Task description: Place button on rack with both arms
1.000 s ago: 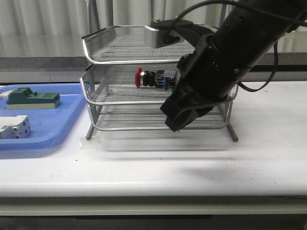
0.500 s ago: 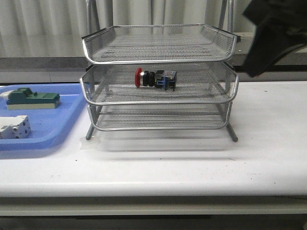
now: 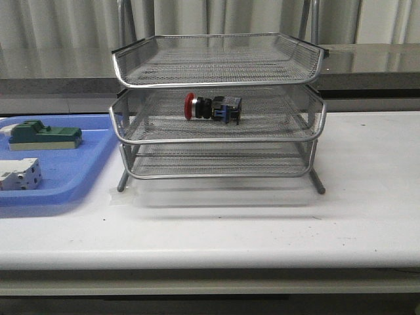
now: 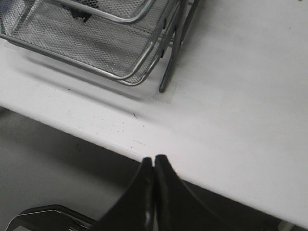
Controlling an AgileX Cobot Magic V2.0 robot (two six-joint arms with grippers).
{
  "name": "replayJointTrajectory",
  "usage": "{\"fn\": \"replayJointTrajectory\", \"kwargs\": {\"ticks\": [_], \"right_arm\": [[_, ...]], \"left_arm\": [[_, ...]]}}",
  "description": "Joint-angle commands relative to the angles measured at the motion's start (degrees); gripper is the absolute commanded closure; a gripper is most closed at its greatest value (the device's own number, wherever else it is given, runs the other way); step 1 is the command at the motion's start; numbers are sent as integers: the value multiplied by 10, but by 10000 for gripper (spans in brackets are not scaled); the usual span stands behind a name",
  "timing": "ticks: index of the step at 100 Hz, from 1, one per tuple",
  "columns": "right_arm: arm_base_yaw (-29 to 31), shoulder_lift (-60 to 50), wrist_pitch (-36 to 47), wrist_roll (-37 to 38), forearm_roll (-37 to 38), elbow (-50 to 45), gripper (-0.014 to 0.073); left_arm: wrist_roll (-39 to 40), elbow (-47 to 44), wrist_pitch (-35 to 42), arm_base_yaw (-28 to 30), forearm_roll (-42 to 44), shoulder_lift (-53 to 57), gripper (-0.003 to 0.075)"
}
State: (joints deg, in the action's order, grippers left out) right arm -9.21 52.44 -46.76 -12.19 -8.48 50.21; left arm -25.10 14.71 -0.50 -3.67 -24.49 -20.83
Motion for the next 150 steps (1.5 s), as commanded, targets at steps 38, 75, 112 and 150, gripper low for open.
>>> {"fn": "replayJointTrajectory", "kwargs": {"ticks": [38,75,112,150], "right_arm": [[4,-266,93,37,2,-145,654],[4,-317,88,37,1,-153,654],[4,-317,88,37,2,-153,654],[4,-414,198,79,62,-251,654]], "left_arm": [[5,16,43,1,-5,-4,740],[5,16,43,1,-5,-4,740],[5,16,43,1,-5,-4,740],[5,16,43,1,-5,-4,740]]}}
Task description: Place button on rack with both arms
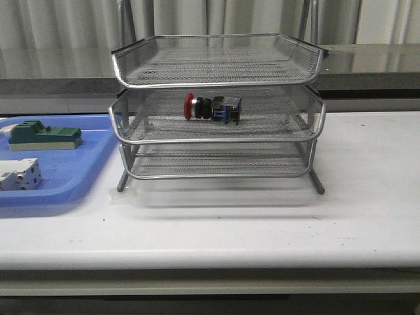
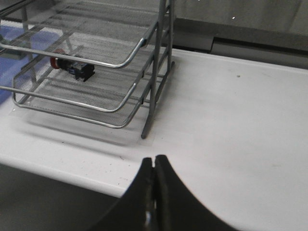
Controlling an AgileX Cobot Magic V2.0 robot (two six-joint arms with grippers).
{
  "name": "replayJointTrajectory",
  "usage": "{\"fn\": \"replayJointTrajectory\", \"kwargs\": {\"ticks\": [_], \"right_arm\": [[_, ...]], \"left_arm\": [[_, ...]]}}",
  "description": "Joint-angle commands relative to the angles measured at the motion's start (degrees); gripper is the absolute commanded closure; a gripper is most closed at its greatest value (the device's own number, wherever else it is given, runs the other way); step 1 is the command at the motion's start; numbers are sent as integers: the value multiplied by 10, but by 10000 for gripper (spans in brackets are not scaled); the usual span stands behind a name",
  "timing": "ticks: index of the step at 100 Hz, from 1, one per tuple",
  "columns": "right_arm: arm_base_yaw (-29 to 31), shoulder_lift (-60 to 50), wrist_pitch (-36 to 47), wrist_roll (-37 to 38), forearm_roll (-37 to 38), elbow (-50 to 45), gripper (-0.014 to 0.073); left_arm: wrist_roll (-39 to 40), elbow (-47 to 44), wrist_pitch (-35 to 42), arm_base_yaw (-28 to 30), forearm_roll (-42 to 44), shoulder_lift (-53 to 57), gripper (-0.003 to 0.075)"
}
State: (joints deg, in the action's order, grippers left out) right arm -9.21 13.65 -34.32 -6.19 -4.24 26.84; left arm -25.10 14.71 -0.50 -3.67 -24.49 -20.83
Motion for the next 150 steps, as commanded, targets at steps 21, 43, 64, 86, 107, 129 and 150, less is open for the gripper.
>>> {"fn": "replayJointTrajectory", "kwargs": {"ticks": [21,43,64,86,107,129,150], "right_arm": [[16,-118,138,26,22,-119,654],[70,-154,175,43,21,-190,654],[92,-154,240,43,21,-231,654],[92,-154,343,43,21,-274,654],[92,-154,351,43,21,-274,654],[92,-154,351,43,21,-274,654],[92,-154,351,43,21,-274,654]], "left_arm": [[5,16,43,1,-5,-4,740],[5,16,43,1,-5,-4,740],[5,16,43,1,-5,-4,740],[5,16,43,1,-5,-4,740],[5,16,43,1,-5,-4,740],[5,16,43,1,-5,-4,740],[5,16,43,1,-5,-4,740]]}}
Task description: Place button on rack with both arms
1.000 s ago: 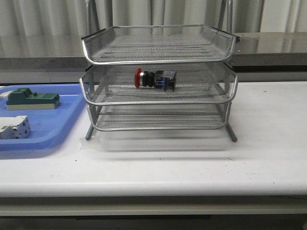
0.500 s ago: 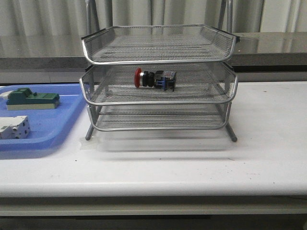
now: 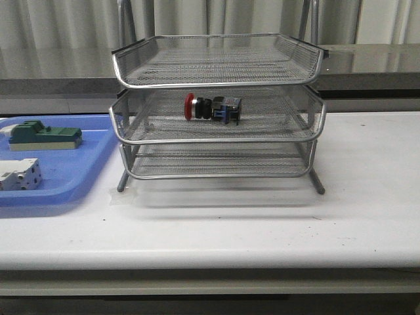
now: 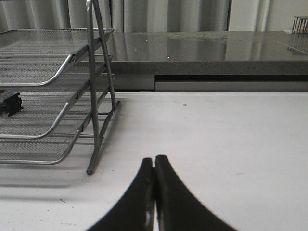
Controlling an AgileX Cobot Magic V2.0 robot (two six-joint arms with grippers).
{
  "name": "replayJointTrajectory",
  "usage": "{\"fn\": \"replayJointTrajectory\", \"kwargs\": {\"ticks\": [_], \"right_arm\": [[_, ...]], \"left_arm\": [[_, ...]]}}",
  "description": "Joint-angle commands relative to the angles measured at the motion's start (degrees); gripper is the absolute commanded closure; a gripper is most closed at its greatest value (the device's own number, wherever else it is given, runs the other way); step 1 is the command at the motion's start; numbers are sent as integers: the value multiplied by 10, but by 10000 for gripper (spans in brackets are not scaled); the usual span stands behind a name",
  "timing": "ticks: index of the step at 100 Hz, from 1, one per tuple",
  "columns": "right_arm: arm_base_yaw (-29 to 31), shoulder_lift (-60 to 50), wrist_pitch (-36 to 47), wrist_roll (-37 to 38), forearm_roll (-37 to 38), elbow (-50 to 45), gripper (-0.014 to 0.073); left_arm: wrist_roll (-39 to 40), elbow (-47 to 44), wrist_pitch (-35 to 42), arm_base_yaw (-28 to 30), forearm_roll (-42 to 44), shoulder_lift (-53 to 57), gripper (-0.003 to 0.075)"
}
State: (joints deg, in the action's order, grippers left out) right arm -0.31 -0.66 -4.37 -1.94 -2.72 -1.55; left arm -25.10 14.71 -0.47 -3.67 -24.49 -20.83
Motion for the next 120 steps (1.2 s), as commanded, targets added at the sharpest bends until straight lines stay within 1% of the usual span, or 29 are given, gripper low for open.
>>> {"fn": "replayJointTrajectory", "kwargs": {"ticks": [1,81,84,87,90,91,96,100,103,110,120], "right_arm": [[3,-11,52,1,6,10,654],[3,-11,52,1,6,10,654],[3,-11,52,1,6,10,654],[3,-11,52,1,6,10,654],[3,-11,52,1,6,10,654],[3,-11,52,1,6,10,654],[3,-11,52,1,6,10,654],[3,-11,52,1,6,10,654],[3,-11,52,1,6,10,654],[3,-11,52,1,6,10,654],[3,-11,52,1,6,10,654]], "left_arm": [[5,16,42,1,-5,-4,740],[8,16,43,1,-3,-4,740],[20,16,43,1,3,-4,740],[48,16,43,1,24,-4,740],[85,16,43,1,61,-4,740],[96,16,43,1,86,-4,740],[205,16,43,0,182,-4,740],[267,16,45,-1,249,-4,740],[314,16,45,-1,282,-4,740],[359,14,45,-1,320,-4,740],[360,0,56,-1,324,1,740]]}}
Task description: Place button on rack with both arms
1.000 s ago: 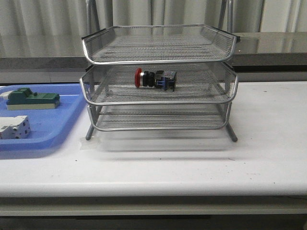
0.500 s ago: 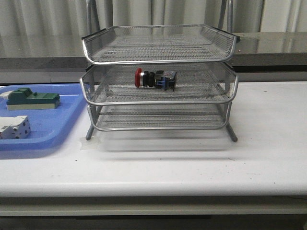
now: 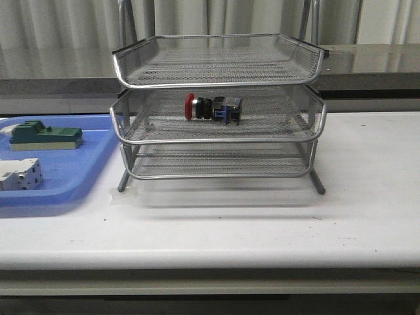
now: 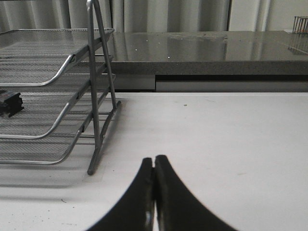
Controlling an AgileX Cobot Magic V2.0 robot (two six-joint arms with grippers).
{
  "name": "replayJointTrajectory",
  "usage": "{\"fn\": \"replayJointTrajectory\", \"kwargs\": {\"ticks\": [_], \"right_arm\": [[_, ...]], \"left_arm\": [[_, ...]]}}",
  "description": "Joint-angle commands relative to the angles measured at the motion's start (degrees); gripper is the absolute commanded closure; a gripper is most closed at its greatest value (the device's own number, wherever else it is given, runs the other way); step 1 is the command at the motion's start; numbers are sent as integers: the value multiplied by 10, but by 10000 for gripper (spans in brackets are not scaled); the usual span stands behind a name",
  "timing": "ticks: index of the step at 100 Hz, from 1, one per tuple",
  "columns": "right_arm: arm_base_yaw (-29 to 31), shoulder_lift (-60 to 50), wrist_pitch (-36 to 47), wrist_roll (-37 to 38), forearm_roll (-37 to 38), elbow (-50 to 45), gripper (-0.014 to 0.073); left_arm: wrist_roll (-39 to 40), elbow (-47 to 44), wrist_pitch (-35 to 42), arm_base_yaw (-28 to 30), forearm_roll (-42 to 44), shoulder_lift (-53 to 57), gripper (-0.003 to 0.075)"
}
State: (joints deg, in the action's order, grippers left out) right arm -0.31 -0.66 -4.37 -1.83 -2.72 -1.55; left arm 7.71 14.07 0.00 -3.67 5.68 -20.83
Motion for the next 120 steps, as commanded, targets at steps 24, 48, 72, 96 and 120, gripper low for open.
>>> {"fn": "replayJointTrajectory", "kwargs": {"ticks": [24,48,72,96,120], "right_arm": [[3,-11,52,0,6,10,654],[3,-11,52,0,6,10,654],[3,-11,52,0,6,10,654],[3,-11,52,0,6,10,654],[3,-11,52,0,6,10,654]], "left_arm": [[33,-61,53,-1,22,82,740],[33,-137,53,-1,22,189,740],[33,-167,46,0,22,229,740],[33,-167,49,0,22,229,740],[33,-167,49,0,22,229,740]]}}
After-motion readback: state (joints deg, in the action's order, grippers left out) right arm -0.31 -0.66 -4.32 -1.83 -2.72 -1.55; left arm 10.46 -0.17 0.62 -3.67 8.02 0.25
